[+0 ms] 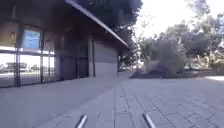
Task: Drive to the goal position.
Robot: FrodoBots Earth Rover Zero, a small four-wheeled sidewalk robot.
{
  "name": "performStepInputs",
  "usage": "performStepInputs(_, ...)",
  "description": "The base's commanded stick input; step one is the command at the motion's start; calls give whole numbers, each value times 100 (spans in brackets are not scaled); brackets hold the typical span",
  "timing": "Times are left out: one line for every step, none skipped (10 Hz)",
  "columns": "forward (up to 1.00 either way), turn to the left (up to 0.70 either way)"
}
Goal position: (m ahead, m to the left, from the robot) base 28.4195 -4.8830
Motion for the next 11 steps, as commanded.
performStepInputs(100, 0)
performStepInputs(100, 0)
performStepInputs(100, 0)
performStepInputs(100, 0)
performStepInputs(100, 0)
performStepInputs(100, 0)
performStepInputs(100, 0)
performStepInputs(100, 0)
performStepInputs(100, 0)
performStepInputs(100, 0)
performStepInputs(100, 0)
